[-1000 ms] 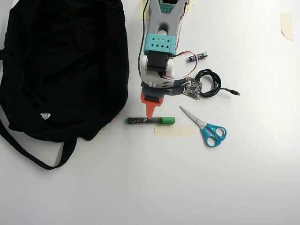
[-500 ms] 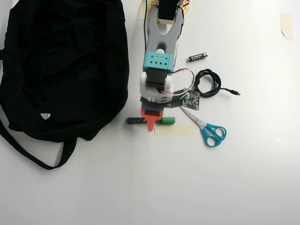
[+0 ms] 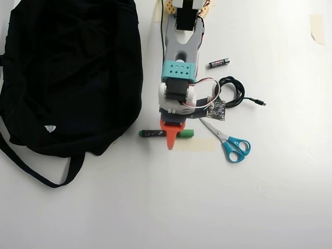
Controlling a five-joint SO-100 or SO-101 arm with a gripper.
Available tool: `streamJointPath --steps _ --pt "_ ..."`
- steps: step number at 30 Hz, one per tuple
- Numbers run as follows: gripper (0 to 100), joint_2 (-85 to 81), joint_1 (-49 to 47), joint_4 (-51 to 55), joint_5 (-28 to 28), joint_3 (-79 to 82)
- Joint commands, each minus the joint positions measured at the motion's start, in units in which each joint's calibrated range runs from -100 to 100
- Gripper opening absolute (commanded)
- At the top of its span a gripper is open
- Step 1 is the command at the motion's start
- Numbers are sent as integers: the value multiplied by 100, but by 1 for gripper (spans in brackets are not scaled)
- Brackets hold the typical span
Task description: Put the green marker into the black bag
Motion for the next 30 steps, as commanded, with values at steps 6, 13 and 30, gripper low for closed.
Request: streamJointPath --steps 6,13,30 --pt "42 276 -90 178 59 -496" --pt "42 666 -53 479 59 -1125" --pt "42 1131 29 531 59 -1530"
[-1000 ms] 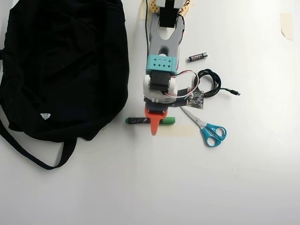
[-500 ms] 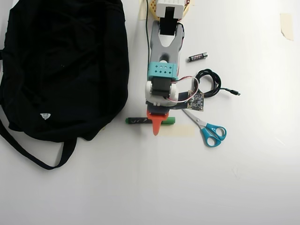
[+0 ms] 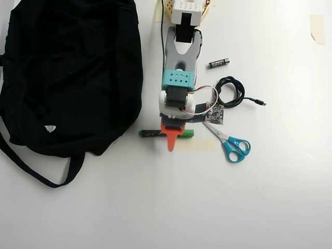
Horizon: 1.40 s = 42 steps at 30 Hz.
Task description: Put the green marker into the black bag
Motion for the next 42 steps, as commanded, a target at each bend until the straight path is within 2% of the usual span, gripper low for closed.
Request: streamJointPath --steps 1,33,42 --pt "42 43 37 33 54 -248" --pt "42 417 224 33 7 -194" --pt "29 425 224 265 13 -194"
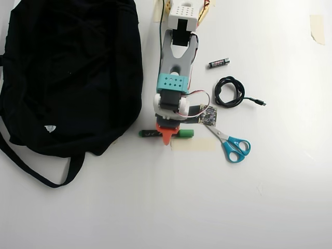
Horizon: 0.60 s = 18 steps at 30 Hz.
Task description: Put the green marker into the black bag
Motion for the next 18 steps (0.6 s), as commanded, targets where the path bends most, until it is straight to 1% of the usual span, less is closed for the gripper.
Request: streamJointPath --steps 1,10,18 --pt "28 10 33 128 13 -37" --pt "21 10 33 128 18 -37" --pt "20 10 33 128 7 -37"
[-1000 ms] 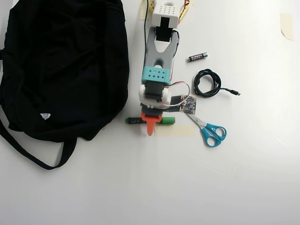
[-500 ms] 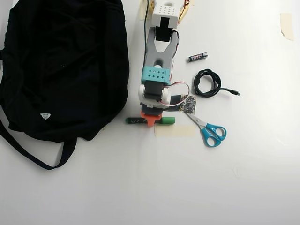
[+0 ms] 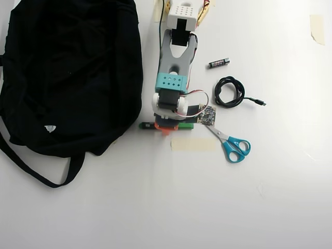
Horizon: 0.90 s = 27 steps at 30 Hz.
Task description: Put the green marker into the black bag
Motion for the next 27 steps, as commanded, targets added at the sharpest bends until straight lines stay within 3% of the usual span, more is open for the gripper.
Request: streamJointPath --steps 1,8,17,27 --pt "20 10 -4 85 7 -29" --pt "19 10 -4 68 2 -38" --pt "4 10 3 59 2 -29" --pt "4 10 3 16 -3 -29"
